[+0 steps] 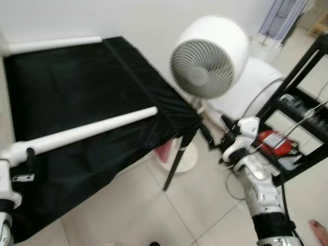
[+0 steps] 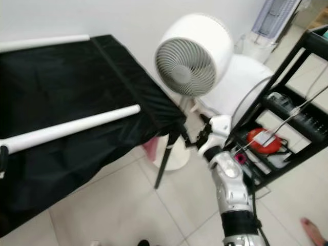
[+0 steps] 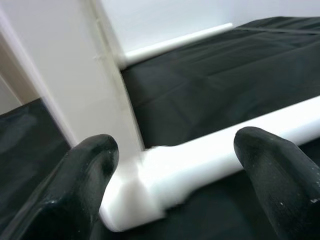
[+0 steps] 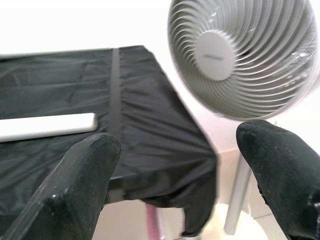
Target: Building children table
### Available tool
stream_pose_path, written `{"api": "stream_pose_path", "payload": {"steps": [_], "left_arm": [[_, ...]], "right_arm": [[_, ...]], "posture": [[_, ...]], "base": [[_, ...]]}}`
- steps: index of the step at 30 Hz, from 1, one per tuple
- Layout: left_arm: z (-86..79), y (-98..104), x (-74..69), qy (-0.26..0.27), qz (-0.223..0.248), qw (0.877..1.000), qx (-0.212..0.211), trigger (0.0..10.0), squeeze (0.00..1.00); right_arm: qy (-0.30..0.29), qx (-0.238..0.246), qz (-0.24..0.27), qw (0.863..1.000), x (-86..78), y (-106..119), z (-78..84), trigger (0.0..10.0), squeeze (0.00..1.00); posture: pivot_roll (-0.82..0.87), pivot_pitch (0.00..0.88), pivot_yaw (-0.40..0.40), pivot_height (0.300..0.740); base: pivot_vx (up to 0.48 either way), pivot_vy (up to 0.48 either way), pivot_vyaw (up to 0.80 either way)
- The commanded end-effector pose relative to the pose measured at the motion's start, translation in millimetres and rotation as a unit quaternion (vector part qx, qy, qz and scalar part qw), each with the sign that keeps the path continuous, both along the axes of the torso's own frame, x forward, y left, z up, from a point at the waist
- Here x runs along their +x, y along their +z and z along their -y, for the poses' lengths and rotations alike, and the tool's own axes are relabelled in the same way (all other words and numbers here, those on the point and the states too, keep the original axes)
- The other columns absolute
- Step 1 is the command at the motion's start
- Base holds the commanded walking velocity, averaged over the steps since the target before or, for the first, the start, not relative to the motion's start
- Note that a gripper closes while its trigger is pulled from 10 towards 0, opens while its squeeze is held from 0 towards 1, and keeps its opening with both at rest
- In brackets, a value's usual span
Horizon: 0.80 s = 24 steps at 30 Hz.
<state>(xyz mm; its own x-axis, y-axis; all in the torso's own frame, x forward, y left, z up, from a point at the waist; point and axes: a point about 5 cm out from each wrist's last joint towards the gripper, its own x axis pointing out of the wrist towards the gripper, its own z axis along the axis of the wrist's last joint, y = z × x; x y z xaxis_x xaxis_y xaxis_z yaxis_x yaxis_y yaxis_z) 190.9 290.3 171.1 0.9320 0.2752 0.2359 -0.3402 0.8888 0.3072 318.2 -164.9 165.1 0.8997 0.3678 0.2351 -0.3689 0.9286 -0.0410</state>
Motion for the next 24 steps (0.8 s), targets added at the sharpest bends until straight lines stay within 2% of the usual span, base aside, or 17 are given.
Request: {"api": "stream_pose_path", "payload": {"steps": [1, 9, 15, 22, 24], "left_arm": [[1.0, -5.7, 1.5, 0.004, -0.008, 1.000, -0.004, 10.0, 0.00], [-0.1, -8.5, 3.2, 0.008, -0.016, 1.000, 0.003, 10.0, 0.00], [-3.4, -18.0, 6.9, 0.010, -0.028, 0.999, -0.019, 10.0, 0.00], [-2.3, -22.1, 9.5, 0.004, -0.036, 0.999, -0.022, 10.0, 0.00], [-0.5, -24.4, 11.4, -0.002, -0.040, 0.999, -0.023, 10.0, 0.00]], "right_arm": [[-0.010, -0.006, -0.006, 1.000, -1.8, -4.4, 6.5, 10.0, 0.00], [-0.009, -0.005, -0.007, 1.000, -2.1, -4.9, 5.8, 10.0, 0.00], [-0.012, -0.003, -0.007, 1.000, -2.1, -6.7, 6.6, 10.0, 0.00], [-0.020, -0.011, -0.007, 1.000, -2.4, -8.2, 8.7, 10.0, 0.00], [-0.023, -0.016, -0.008, 1.000, -3.0, -9.6, 9.5, 10.0, 0.00]], "posture": [[0.12, 0.146, -0.076, 0.740], [0.12, 0.144, -0.076, 0.740], [0.12, 0.137, -0.076, 0.740], [0.12, 0.142, -0.071, 0.740], [0.12, 0.145, -0.069, 0.740]], "base": [[0.000, 0.000, 0.00], [0.000, 0.000, 0.00], [0.000, 0.000, 0.00], [0.000, 0.000, 0.00], [0.000, 0.000, 0.80]]}}
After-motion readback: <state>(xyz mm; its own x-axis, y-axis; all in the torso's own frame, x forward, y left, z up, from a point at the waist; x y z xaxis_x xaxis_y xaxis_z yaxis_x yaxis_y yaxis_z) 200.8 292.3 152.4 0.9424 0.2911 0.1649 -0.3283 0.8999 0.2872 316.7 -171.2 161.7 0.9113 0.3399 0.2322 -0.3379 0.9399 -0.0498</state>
